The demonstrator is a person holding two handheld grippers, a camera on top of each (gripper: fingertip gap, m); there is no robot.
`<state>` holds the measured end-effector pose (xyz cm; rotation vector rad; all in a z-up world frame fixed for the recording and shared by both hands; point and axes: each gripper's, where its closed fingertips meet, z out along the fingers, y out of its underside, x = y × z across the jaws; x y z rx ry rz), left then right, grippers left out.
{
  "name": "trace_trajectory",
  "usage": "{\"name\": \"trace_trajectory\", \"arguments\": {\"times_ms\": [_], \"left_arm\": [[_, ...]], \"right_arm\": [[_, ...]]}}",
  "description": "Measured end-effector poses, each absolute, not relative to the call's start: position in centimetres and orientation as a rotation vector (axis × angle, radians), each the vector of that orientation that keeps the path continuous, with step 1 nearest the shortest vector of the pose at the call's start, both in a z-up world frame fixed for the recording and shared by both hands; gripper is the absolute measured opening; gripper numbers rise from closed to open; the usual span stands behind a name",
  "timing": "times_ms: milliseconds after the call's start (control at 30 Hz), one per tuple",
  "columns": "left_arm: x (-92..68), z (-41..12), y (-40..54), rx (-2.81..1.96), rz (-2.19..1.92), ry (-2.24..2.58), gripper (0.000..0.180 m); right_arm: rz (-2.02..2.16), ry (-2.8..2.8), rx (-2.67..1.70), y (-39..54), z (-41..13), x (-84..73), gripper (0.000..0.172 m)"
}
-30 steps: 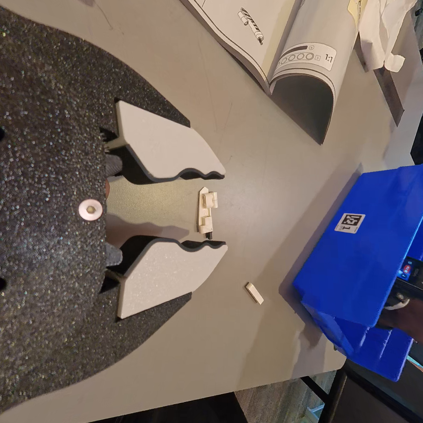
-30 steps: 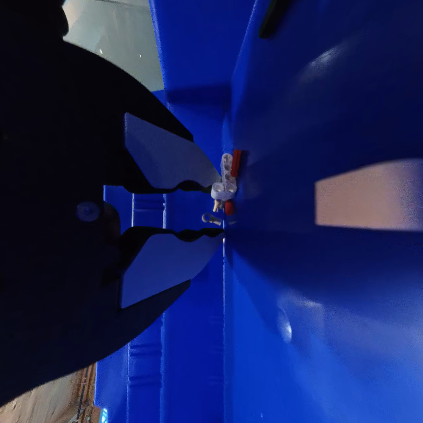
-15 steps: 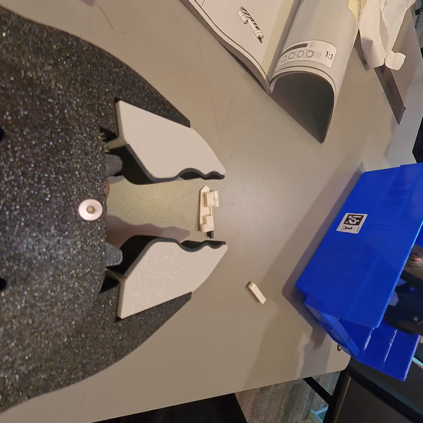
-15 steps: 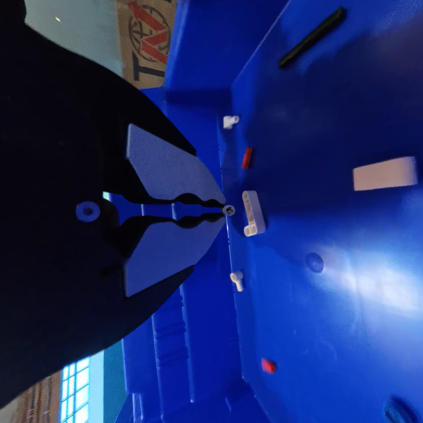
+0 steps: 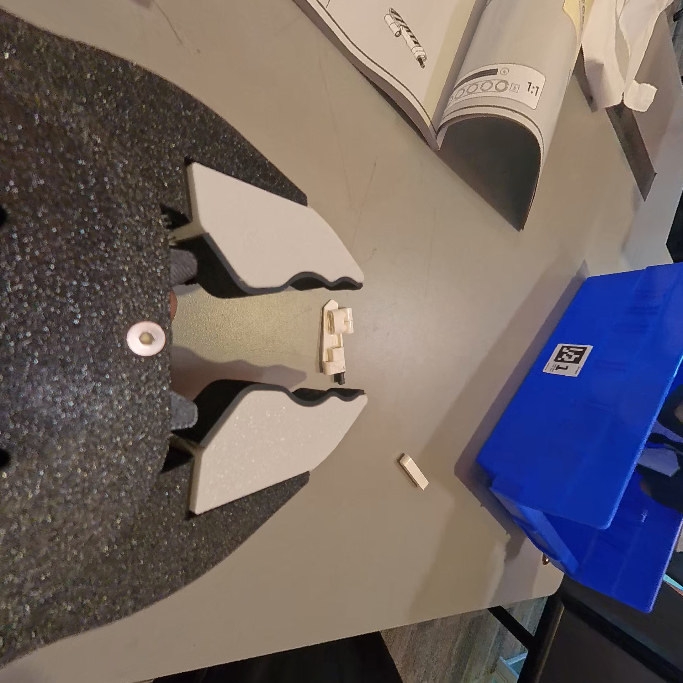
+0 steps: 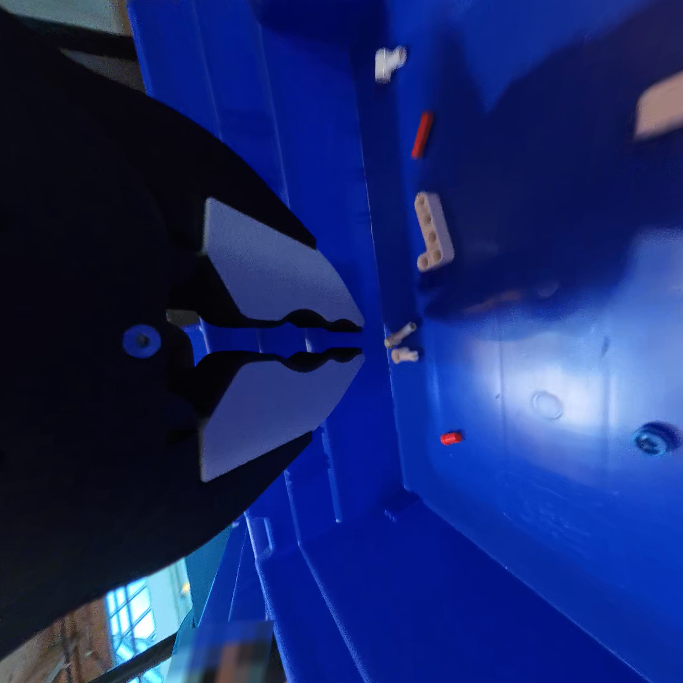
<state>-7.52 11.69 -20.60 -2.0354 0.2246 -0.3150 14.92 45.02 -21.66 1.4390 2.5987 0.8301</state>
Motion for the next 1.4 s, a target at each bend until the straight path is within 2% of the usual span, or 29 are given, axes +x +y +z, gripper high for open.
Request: {"name": "trace_trajectory", "arguments": {"times_ms": [67, 333, 733, 833, 1033, 1400], "left_arm": [[-7.5, -20.6, 11.7, -2.036, -0.316, 0.225, 0.051], [-7.5, -20.6, 11.7, -2.037, -0.324, 0.224, 0.051], [-7.5, -20.6, 11.6, -2.038, -0.338, 0.219, 0.051], [-7.5, -20.6, 11.6, -2.037, -0.339, 0.217, 0.051], [-7.5, -20.6, 11.7, -2.039, -0.336, 0.22, 0.051], [-7.4, -20.7, 11.6, -2.044, -0.322, 0.231, 0.051]], "right_arm": [[0.865, 2.598, 1.417, 46.0, -21.9, 15.0, 0.009], [0.82, 2.614, 1.278, 46.6, -23.5, 14.6, 0.029], [0.821, 2.59, 1.184, 47.2, -24.5, 14.5, 0.024], [0.796, 2.584, 1.176, 47.0, -24.6, 14.6, 0.015], [0.712, 2.596, 1.216, 46.2, -24.1, 14.2, 0.01], [0.702, 2.612, 1.249, 46.6, -24.3, 13.7, 0.014]]}}
